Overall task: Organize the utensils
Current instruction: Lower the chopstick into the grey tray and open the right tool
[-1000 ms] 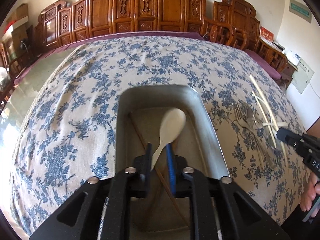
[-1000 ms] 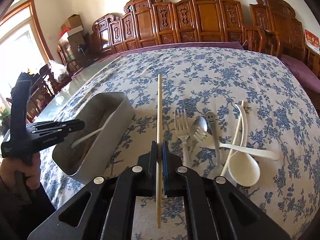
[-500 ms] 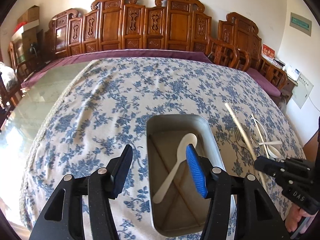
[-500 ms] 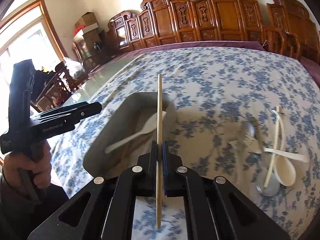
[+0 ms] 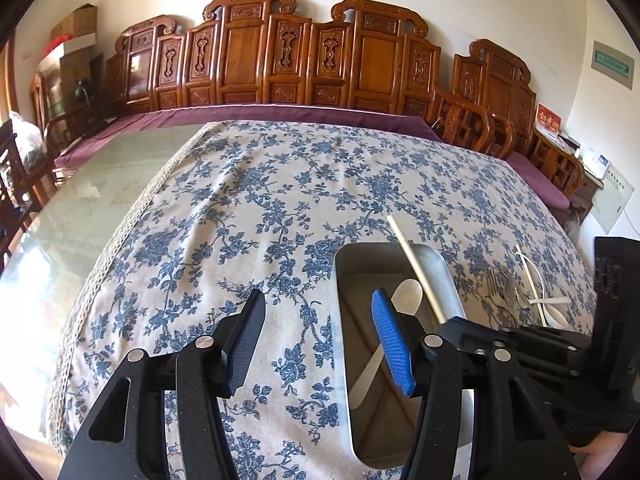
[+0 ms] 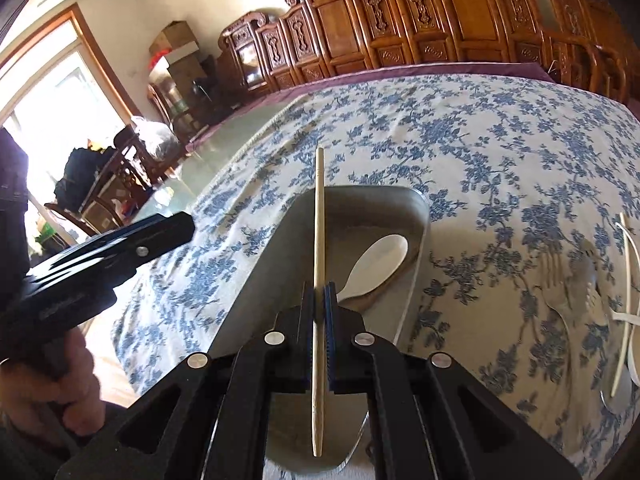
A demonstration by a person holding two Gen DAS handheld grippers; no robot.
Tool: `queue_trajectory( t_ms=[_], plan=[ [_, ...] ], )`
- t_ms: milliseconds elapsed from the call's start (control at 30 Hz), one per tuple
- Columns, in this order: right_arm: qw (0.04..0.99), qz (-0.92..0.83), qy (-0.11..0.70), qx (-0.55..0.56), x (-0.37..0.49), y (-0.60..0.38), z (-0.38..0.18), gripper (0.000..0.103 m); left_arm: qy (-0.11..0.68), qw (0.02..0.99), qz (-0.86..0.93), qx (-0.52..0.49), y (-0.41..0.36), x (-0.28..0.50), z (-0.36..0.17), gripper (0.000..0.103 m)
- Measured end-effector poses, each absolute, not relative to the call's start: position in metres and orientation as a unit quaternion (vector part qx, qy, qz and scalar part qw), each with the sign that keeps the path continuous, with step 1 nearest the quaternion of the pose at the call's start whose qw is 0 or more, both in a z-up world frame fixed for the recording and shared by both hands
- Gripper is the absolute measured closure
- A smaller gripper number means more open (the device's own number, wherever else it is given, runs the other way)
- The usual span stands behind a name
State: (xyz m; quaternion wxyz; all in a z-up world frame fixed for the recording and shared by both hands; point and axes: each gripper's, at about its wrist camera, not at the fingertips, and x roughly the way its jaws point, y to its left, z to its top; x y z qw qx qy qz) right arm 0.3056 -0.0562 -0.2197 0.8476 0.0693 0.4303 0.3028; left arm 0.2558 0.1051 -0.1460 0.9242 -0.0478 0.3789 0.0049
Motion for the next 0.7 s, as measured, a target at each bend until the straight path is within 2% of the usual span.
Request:
queue_trajectory(
  t_ms=[433, 700],
  plan=[
    [0.84, 0.309, 0.443, 0.056, 0.305, -0.045, -0.237, 0.094, 0.38, 0.924, 0.006, -0.046, 0.107, 0.256, -0.147, 0.05],
    [0.858, 0.307, 0.409, 0.056, 0.297, -0.088, -0.213, 0.093, 0.384, 0.922, -0.002, -0.041, 0.094, 0.258, -0.152, 0.05]
  ],
)
